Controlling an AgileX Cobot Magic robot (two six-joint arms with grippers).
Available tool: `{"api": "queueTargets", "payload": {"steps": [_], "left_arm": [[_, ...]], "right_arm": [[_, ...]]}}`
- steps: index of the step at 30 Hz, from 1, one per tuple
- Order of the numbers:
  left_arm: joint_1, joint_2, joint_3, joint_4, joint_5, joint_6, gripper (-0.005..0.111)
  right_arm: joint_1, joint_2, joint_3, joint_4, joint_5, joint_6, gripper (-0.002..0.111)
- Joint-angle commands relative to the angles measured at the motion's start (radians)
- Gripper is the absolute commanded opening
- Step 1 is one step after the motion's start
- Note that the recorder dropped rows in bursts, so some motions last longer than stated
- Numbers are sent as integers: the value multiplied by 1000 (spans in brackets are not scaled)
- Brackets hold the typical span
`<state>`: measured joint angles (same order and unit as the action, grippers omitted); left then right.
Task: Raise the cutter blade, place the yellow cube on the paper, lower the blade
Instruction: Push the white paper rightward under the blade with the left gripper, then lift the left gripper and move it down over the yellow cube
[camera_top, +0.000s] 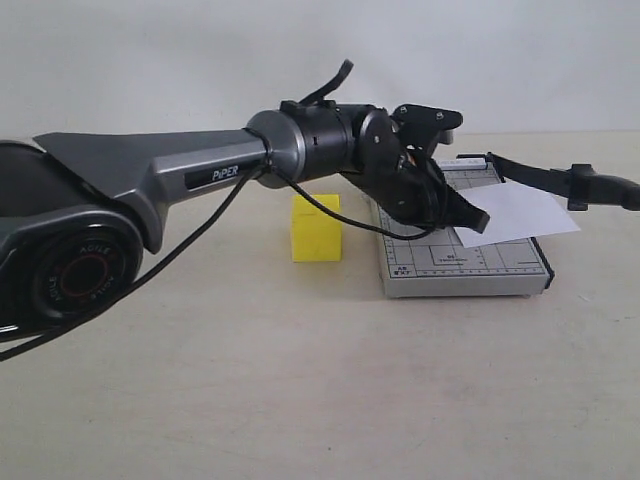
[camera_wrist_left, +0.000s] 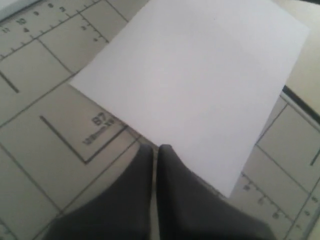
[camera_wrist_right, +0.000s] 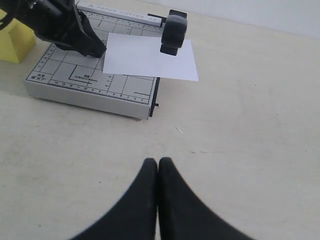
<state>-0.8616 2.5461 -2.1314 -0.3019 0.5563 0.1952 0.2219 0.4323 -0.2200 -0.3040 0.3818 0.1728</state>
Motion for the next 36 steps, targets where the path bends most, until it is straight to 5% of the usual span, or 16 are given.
{"api": "queueTargets", "payload": {"steps": [1, 9, 14, 17, 20, 24, 27, 36], "left_arm": [[27, 25, 17, 19, 102, 105, 4], [27, -9, 17, -24, 45, 51, 4], [27, -80, 17, 33, -119, -184, 4], [17, -117, 36, 277, -153, -490, 4], [-21, -174, 106, 739, -144, -852, 4], [-91, -264, 207, 1294, 84, -1305, 4], [-125, -335, 306, 1368, 167, -1462, 4], [-180, -577, 740, 1424, 105, -1866, 4]], "right_arm": [[-4, -1, -2, 2, -3, 3, 0], [-4, -1, -2, 2, -3, 3, 0], [-4, -1, -2, 2, -3, 3, 0], [-4, -1, -2, 2, -3, 3, 0], [-4, -1, -2, 2, -3, 3, 0], [-4, -1, -2, 2, -3, 3, 0], [-4, -1, -2, 2, -3, 3, 0], [-4, -1, -2, 2, -3, 3, 0]]}}
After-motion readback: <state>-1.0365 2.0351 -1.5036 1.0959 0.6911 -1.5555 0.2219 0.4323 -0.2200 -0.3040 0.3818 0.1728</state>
